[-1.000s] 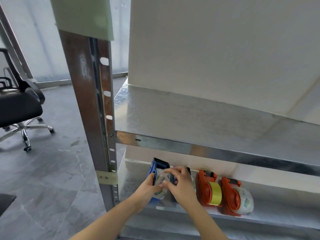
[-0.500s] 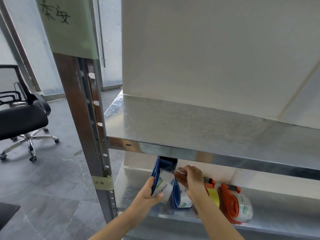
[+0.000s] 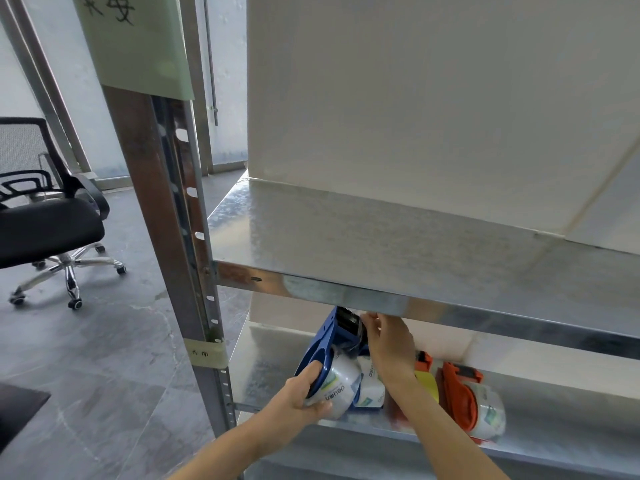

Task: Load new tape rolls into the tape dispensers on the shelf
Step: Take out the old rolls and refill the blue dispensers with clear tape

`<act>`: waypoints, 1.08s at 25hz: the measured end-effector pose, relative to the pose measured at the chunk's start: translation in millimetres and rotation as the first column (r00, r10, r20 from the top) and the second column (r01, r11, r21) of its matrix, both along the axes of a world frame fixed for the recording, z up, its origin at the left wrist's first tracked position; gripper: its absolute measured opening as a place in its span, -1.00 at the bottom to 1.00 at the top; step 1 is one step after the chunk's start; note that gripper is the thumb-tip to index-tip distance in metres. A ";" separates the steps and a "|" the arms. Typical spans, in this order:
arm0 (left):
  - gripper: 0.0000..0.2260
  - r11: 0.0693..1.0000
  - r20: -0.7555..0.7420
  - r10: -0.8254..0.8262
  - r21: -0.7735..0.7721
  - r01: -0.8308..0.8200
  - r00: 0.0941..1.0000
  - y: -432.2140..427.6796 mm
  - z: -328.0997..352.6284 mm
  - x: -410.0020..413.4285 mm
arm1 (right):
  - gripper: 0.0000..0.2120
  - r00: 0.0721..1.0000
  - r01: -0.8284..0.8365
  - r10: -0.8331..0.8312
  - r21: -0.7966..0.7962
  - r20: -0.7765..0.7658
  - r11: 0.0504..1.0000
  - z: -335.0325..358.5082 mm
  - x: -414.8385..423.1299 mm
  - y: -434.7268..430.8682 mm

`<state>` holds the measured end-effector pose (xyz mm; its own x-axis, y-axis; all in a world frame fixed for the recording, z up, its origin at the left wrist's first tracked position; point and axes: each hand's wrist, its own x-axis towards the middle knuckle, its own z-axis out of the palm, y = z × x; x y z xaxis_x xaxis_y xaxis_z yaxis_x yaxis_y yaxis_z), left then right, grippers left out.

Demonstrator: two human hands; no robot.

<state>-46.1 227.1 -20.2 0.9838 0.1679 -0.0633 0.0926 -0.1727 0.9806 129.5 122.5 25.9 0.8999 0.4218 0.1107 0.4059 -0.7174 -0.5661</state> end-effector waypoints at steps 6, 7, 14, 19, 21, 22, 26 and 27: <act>-0.79 0.997 0.021 0.044 -0.061 -0.043 0.999 4.4 4.1 -4.2 | -0.79 0.850 0.130 0.076 0.347 -0.521 0.929 0.4 11.6 3.4; -0.79 0.997 0.017 0.045 -0.059 -0.044 0.999 6.0 3.9 -5.2 | -0.83 0.791 0.174 0.098 0.376 -0.603 0.910 4.0 10.6 3.0; -0.80 0.993 0.014 0.080 -0.083 -0.078 0.997 8.0 3.4 -0.7 | -0.79 0.746 0.304 0.091 0.460 -0.659 0.834 3.6 -3.1 -9.9; -0.76 0.998 -0.007 0.057 -0.007 -0.057 0.998 11.0 2.9 2.5 | -0.84 0.874 0.112 0.191 0.568 -0.447 0.815 2.3 -16.4 -24.8; -0.76 0.999 -0.008 0.047 0.001 -0.047 0.999 10.8 1.5 3.8 | -0.85 0.913 0.012 0.207 0.531 -0.351 0.847 1.3 -20.4 -30.4; -0.77 0.999 -0.004 0.044 -0.002 -0.044 0.999 9.7 2.7 4.3 | -0.85 0.915 0.016 0.207 0.542 -0.347 0.840 -0.1 -21.0 -31.5; -0.83 1.000 -0.001 0.005 0.022 -0.005 1.000 8.4 0.2 5.3 | -0.84 0.911 0.154 0.071 0.494 -0.406 0.856 2.6 -21.9 -26.8; -0.85 1.000 0.000 -0.006 0.030 0.006 1.000 8.5 -0.5 3.6 | -0.81 0.952 0.115 -0.001 0.355 -0.306 0.928 2.6 -19.0 -26.9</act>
